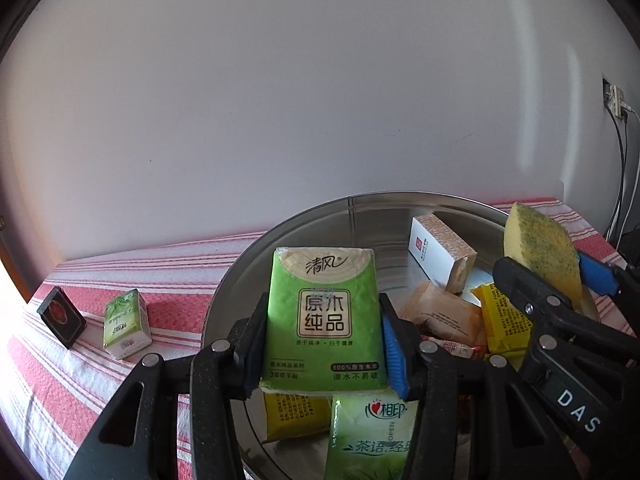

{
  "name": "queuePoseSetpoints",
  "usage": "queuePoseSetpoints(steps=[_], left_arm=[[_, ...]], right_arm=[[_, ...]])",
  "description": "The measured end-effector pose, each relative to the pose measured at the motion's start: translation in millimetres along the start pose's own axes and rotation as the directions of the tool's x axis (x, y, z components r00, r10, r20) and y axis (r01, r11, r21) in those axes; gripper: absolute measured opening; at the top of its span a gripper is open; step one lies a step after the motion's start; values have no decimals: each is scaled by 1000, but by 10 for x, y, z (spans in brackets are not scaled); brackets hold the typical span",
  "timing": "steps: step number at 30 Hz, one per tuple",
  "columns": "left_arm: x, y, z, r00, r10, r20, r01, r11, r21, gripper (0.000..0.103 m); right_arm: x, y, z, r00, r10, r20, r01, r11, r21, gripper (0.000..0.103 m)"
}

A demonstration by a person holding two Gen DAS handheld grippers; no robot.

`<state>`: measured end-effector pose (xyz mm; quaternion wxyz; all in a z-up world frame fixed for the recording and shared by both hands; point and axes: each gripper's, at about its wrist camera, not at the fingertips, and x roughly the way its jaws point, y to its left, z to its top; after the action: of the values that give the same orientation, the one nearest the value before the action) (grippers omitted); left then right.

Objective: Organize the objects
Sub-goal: 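Carry the green tissue pack and yellow sponge over the blue tin, then open both tools to drop the tissue pack and sponge into the tin, then move both tools back toward the black box and small green tissue packet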

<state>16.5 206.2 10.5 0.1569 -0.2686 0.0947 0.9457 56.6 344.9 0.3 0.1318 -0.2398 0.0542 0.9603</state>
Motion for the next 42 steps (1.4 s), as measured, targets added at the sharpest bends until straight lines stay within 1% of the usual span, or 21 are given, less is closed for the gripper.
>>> queuePoseSetpoints(steps=[2,3,4,5,6,7,10,15,17,19,21,23,25,27,28,30,31,34,36,40,42], left_arm=[[-17,75,-1,999,-32,-2,32,999,-36,52],[-32,117,2,998,-68,-6,67,996,-62,55],[-37,148,9,993,-115,-24,112,990,-82,74],[-53,166,16,987,-158,-39,153,983,-99,82],[-97,182,17,982,-186,-26,182,976,-116,89],[-151,186,13,978,-207,-1,205,971,-121,92],[-296,169,-16,972,-230,42,232,968,-92,98],[-226,196,33,967,-256,6,255,962,-93,98],[-227,176,30,972,-233,17,234,968,-85,98],[-209,144,84,981,-192,40,194,978,-70,98],[-268,193,77,985,-162,65,166,984,-60,99],[-315,267,54,986,-142,92,148,987,-66,99],[-330,349,21,986,-99,131,111,990,-86,99],[-356,426,-5,985,-26,171,44,994,-103,99],[-347,449,-14,983,7,183,13,994,-105,99],[-357,506,-25,980,42,194,-22,995,-102,99],[-370,544,-35,979,57,198,-37,994,-102,99],[-437,665,-109,965,123,233,-99,989,-114,99],[-442,725,-141,961,150,233,-127,985,-114,99],[-409,817,-191,964,154,219,-131,984,-117,99],[-432,909,-211,968,143,206,-116,984,-136,99]], right_arm=[[49,-57,-3,997,67,-37,-65,997,52,65],[71,-107,-5,992,116,-54,-111,989,94,65],[18,-105,12,989,143,-45,-137,984,114,67],[-19,-157,29,983,182,-33,-175,973,152,68],[-52,-217,39,970,242,-13,-234,951,200,81],[-86,-275,45,961,278,8,-271,931,246,92],[-185,-428,54,955,288,73,-296,897,328,95],[-292,-651,44,980,167,111,-199,884,424,97],[-295,-724,39,983,146,112,-181,874,450,98],[-301,-734,40,986,127,108,-162,878,451,98],[-327,-717,43,989,98,112,-137,895,425,98],[-382,-666,42,990,45,135,-95,915,392,98],[-486,-619,26,978,-48,202,-30,931,364,98],[-627,-582,12,946,-146,291,38,938,345,99],[-690,-570,-3,926,-189,325,70,936,344,103],[-754,-535,-33,896,-255,364,125,931,343,103],[-766,-506,-21,887,-274,371,149,931,333,103],[-792,-423,-10,877,-289,383,180,938,296,103],[-802,-398,-14,869,-307,387,201,935,290,103],[-864,-415,-61,862,-348,369,223,913,341,103],[-856,-417,-83,873,-344,346,212,906,366,103]])
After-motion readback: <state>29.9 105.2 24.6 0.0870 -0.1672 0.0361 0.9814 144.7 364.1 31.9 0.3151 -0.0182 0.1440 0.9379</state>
